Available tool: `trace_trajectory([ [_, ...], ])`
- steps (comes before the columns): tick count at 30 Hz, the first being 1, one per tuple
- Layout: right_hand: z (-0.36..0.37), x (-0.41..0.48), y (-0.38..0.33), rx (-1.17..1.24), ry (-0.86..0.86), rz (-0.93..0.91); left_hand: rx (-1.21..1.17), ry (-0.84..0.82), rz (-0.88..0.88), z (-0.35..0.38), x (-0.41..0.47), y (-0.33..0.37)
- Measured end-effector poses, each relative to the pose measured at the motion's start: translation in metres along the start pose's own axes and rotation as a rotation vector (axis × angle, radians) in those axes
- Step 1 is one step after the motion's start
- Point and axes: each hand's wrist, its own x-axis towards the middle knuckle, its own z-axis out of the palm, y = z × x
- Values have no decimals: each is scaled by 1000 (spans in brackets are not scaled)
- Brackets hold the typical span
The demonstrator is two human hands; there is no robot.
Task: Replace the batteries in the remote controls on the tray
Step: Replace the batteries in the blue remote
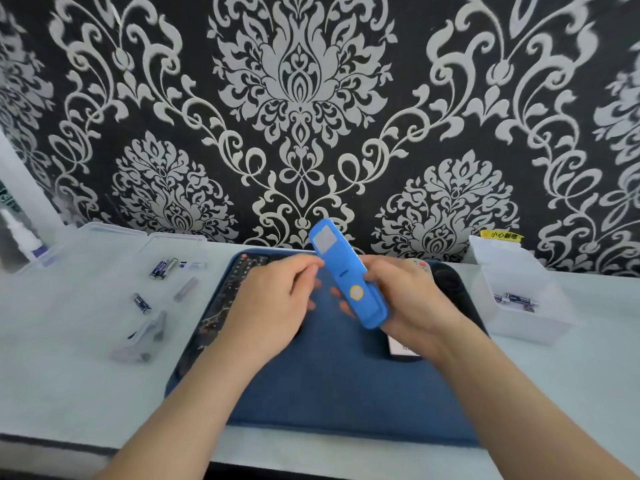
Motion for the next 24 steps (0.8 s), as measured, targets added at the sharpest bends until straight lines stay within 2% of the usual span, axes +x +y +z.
trace_trajectory([
  [2,-7,-7,1,219,-82,22,-179,11,-48,10,-1,11],
  [6,-10,-12,3,313,-148,12,-179,46,8,26,0,23],
  [11,-10,-18,1,418,-196,-94,-369,64,2,38,3,35],
  [15,-16,-19,-4,357,-230,-6,-337,152,64,45,1,40],
  [18,-18,-20,-7,364,-273,60,-226,188,192,48,-2,43],
  [21,-19,-21,-6,373,-285,52,-160,181,303,49,-3,41],
  [24,-19,-21,-4,366,-292,34,-132,163,340,49,-3,40],
])
